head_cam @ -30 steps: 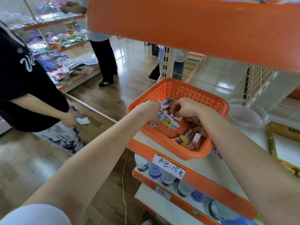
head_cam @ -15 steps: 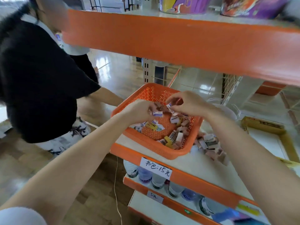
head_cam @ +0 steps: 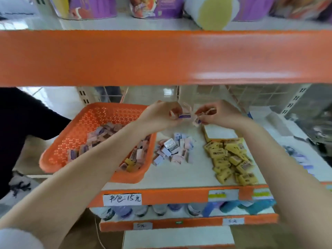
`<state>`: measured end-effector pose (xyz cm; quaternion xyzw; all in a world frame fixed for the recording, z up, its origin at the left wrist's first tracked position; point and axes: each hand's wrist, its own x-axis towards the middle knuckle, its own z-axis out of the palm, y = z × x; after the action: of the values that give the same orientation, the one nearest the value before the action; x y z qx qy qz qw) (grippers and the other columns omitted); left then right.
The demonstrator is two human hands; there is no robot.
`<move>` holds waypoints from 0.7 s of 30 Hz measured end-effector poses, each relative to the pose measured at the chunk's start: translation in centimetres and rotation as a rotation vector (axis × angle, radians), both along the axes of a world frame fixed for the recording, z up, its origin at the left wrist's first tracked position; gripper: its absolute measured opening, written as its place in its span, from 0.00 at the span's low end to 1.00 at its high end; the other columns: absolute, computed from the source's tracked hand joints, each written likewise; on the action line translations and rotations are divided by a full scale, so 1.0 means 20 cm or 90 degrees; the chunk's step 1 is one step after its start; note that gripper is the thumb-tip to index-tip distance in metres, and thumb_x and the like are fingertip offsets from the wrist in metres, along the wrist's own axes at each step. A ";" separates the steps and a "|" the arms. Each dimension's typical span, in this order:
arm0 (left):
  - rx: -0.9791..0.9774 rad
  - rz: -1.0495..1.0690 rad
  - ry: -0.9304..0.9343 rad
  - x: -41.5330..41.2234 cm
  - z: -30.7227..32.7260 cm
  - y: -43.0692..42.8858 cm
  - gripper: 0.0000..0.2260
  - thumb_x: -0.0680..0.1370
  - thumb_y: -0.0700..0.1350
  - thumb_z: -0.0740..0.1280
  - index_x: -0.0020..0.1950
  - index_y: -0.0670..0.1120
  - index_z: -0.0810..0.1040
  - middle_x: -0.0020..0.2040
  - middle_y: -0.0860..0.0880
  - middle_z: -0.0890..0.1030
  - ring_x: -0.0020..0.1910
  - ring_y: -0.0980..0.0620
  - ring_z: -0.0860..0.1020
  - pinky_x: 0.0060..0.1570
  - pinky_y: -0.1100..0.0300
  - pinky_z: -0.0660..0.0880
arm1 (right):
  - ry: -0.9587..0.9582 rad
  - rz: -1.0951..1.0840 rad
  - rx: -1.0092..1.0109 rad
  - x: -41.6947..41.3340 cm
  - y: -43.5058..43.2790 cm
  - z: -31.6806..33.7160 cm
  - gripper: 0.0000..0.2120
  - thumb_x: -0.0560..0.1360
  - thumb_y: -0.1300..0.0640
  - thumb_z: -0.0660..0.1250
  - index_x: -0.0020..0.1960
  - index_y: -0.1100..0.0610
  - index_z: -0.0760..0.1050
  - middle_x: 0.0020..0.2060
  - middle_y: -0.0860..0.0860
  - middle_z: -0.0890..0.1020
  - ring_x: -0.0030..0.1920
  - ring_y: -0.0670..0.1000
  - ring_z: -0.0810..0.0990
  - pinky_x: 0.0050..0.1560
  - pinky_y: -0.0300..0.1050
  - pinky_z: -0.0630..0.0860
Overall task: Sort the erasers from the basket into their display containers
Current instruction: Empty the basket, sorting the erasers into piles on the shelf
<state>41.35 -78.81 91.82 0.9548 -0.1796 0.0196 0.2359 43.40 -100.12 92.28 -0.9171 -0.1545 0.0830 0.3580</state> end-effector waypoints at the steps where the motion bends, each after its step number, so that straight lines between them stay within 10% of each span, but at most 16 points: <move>1: -0.002 -0.016 0.009 0.02 0.00 -0.06 0.09 0.75 0.51 0.66 0.55 0.55 0.76 0.46 0.60 0.77 0.47 0.57 0.77 0.47 0.61 0.74 | 0.007 -0.028 0.008 -0.02 -0.07 0.00 0.05 0.74 0.55 0.70 0.47 0.47 0.78 0.44 0.46 0.83 0.41 0.41 0.82 0.43 0.34 0.75; 21: 0.090 -0.427 0.005 0.12 -0.27 -1.31 0.11 0.74 0.51 0.69 0.55 0.52 0.79 0.51 0.52 0.79 0.51 0.53 0.76 0.50 0.58 0.72 | 0.034 -0.408 -0.109 -0.62 -1.18 -0.21 0.08 0.72 0.61 0.70 0.47 0.49 0.81 0.36 0.44 0.80 0.35 0.41 0.77 0.35 0.28 0.69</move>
<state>43.68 -105.02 86.36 0.8566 -0.4837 -0.0754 0.1632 31.05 -123.65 88.03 -0.9432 0.1588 0.0027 0.2918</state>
